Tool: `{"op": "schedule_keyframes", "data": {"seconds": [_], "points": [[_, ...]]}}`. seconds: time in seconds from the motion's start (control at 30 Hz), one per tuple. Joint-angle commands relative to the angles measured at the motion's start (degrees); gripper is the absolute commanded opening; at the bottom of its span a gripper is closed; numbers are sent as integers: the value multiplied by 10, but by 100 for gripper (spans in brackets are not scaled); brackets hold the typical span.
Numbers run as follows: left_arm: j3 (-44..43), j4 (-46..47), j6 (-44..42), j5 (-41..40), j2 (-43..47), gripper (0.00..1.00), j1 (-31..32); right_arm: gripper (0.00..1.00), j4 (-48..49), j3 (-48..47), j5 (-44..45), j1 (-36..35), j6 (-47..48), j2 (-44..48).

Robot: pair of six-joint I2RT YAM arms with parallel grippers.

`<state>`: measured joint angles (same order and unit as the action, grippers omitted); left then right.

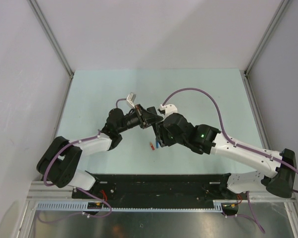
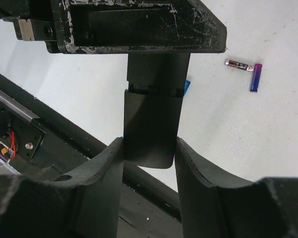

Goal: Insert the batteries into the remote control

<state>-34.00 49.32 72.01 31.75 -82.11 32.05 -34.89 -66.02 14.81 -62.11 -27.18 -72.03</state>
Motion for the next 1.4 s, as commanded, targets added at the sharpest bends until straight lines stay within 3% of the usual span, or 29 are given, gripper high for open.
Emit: {"op": "schedule_keyframes", "data": {"seconds": [0.0, 0.5, 0.67, 0.8, 0.97, 1.37], "points": [[-16, 7, -28, 1, -10, 0, -16, 38, -15, -29, -13, -8, 1, 29], [-16, 6, -25, 8, -11, 0, -57, 39, -41, -29, -9, -10, 2, 53], [-18, 7, -23, 14, -7, 0, -61, 40, -69, -25, 36, 5, 9, 45], [5, 7, -16, 21, 11, 0, -61, 40, -68, 19, 35, 87, 20, 34], [52, 8, -13, 24, 68, 0, -61, 40, -2, 91, -14, 241, 44, 11], [168, 8, 9, 21, 212, 0, -61, 38, 107, 101, -36, 354, 80, -177]]}}
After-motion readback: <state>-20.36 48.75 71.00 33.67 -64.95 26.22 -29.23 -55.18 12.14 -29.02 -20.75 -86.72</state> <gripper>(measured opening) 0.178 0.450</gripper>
